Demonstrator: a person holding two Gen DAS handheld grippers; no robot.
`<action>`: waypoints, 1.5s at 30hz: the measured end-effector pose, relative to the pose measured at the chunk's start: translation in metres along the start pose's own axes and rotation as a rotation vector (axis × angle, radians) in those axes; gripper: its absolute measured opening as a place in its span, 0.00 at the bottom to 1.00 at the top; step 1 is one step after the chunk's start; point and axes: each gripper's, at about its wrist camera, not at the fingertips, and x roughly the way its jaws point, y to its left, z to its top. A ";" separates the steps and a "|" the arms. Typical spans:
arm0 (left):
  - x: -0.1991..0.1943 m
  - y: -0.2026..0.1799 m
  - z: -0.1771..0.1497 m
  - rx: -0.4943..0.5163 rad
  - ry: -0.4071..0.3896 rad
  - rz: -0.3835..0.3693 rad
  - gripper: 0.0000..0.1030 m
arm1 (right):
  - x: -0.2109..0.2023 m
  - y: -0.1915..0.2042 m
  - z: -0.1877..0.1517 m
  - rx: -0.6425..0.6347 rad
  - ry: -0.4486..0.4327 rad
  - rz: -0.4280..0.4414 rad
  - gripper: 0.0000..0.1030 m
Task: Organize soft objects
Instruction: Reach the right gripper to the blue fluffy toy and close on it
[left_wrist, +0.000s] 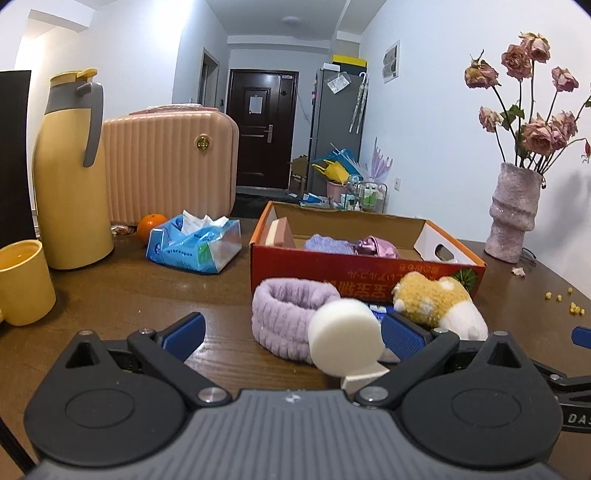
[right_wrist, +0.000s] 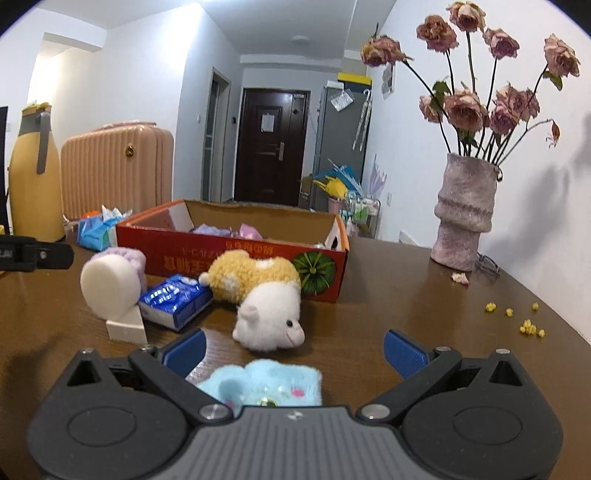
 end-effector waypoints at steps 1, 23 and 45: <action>-0.001 0.000 -0.001 0.000 0.002 -0.001 1.00 | 0.001 0.000 -0.001 0.004 0.010 -0.001 1.00; -0.006 0.000 -0.021 -0.009 0.088 -0.001 1.00 | 0.012 0.014 -0.017 0.038 0.164 0.026 1.00; -0.006 -0.001 -0.022 -0.005 0.093 -0.002 1.00 | 0.039 0.011 -0.016 0.065 0.235 0.085 0.66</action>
